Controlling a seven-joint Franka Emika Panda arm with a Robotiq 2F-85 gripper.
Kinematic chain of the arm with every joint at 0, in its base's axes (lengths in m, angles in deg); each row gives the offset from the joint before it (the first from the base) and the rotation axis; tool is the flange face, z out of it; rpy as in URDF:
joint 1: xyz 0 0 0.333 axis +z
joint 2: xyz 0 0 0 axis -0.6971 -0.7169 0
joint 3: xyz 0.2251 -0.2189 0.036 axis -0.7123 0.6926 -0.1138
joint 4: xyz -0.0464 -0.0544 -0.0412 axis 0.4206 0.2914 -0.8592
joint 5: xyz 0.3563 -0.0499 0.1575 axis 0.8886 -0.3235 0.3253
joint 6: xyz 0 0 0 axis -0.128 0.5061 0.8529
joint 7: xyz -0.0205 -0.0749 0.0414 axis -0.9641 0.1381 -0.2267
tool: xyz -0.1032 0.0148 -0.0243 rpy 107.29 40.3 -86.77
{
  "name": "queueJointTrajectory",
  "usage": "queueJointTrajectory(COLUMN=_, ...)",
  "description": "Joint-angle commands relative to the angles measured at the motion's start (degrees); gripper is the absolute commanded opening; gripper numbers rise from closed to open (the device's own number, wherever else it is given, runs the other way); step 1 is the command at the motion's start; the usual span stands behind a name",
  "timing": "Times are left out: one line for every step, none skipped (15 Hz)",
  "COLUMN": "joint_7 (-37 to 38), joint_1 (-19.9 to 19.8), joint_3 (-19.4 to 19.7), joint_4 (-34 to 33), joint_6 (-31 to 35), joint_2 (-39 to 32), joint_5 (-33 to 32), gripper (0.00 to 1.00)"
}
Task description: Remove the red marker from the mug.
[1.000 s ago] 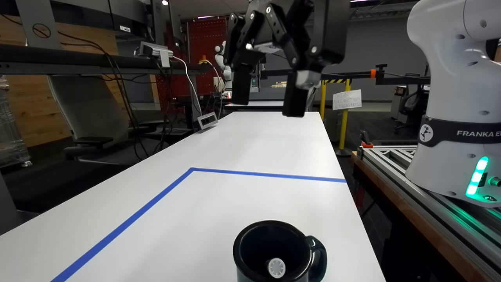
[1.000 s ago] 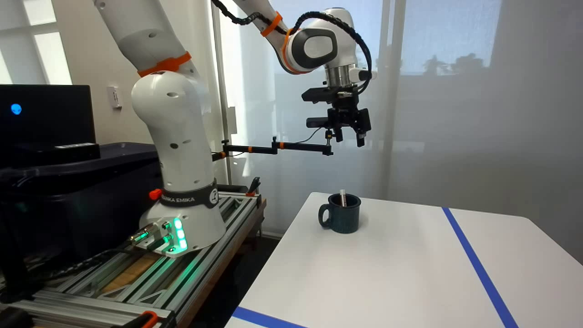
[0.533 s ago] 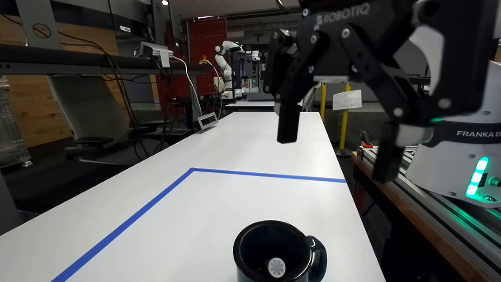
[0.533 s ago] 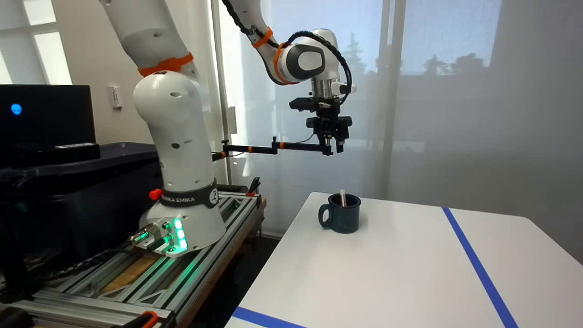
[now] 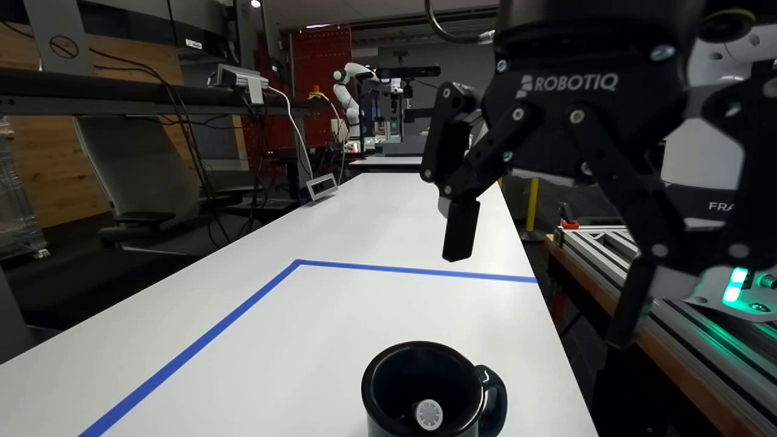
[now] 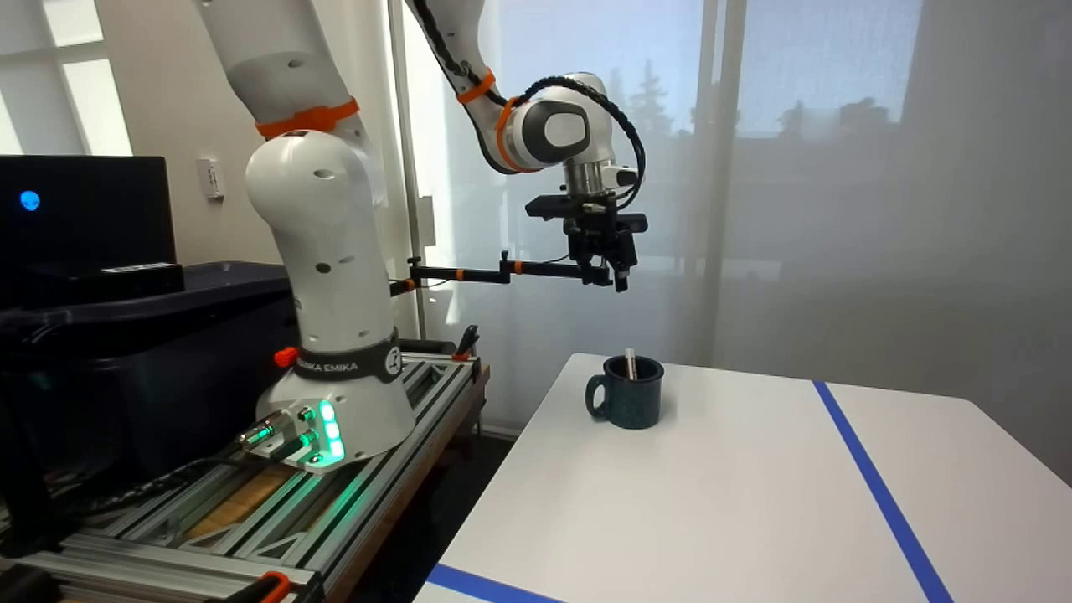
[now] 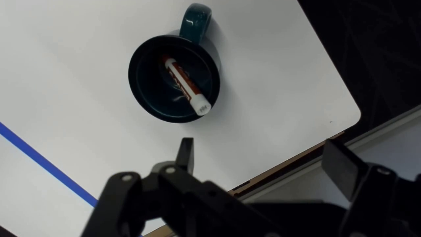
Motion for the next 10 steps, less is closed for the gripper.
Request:
queueJointTrajectory(joint_7=0.2, joint_1=0.72, joint_3=0.79, joint_4=-0.03, joint_6=-0.09, joint_2=-0.02, joint_5=-0.33, gripper=1.0)
queueJointTrajectory(joint_7=0.2, joint_1=0.72, joint_3=0.78, joint_4=-0.03, joint_6=-0.06, joint_2=-0.01, joint_5=-0.33, gripper=1.0)
queueJointTrajectory(joint_7=-0.25, joint_1=0.27, joint_3=0.65, joint_4=-0.05, joint_6=1.71, joint_2=-0.36, joint_5=-1.75, gripper=1.0)
queueJointTrajectory(joint_7=0.13, joint_1=-0.81, joint_3=0.01, joint_4=-0.7, joint_6=-0.54, joint_2=-0.19, joint_5=-4.51, gripper=1.0)
queueJointTrajectory(joint_7=-0.68, joint_1=-0.99, joint_3=0.01, joint_4=-0.91, joint_6=-1.32, joint_2=-0.12, joint_5=-6.02, gripper=1.0)
queueJointTrajectory(joint_7=-2.43, joint_1=-0.87, joint_3=0.38, joint_4=-0.67, joint_6=-0.81, joint_2=-0.1, joint_5=-7.44, gripper=1.0)
queueJointTrajectory(joint_7=-4.56, joint_1=-0.42, joint_3=0.89, joint_4=-0.33, joint_6=-0.59, joint_2=0.16, joint_5=-8.28, gripper=1.0)
queueJointTrajectory(joint_7=-7.15, joint_1=-0.02, joint_3=1.57, joint_4=-0.06, joint_6=0.09, joint_2=-0.13, joint_5=-8.84, gripper=1.0)
queueJointTrajectory(joint_7=-9.76, joint_1=0.28, joint_3=2.1, joint_4=-0.09, joint_6=1.13, joint_2=-0.77, joint_5=-9.29, gripper=1.0)
queueJointTrajectory(joint_7=-12.03, joint_1=0.25, joint_3=2.45, joint_4=-0.04, joint_6=2.92, joint_2=-1.4, joint_5=-10.13, gripper=1.0)
